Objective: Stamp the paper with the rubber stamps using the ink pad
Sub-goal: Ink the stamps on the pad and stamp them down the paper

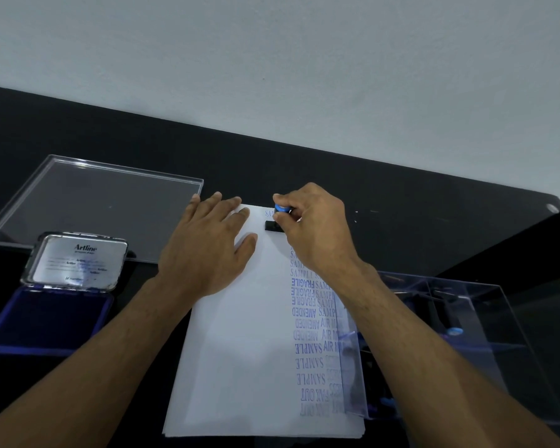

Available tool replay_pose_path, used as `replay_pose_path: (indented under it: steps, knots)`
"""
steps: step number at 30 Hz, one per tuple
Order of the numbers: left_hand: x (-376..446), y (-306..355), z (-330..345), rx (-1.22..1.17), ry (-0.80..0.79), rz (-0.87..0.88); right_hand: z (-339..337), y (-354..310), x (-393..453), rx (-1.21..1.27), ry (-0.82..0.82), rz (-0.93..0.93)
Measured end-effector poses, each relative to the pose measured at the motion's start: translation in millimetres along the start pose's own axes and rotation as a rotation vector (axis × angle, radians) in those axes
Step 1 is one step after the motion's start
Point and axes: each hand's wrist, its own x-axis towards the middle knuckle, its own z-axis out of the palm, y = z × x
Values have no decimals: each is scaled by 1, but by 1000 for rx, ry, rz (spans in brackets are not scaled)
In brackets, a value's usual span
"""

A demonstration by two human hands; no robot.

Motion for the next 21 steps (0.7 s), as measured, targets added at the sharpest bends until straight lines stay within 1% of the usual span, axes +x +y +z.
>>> replay_pose_path:
  steps: [9,13,21]
  knots:
    - [-1,0,0,9,-8,1,-1,0,3,-17,-16,11]
    - [-1,0,0,3,-5,2,0,0,3,-17,9,-24]
    - [-1,0,0,3,-13,-2,2,3,3,-14,18,-18]
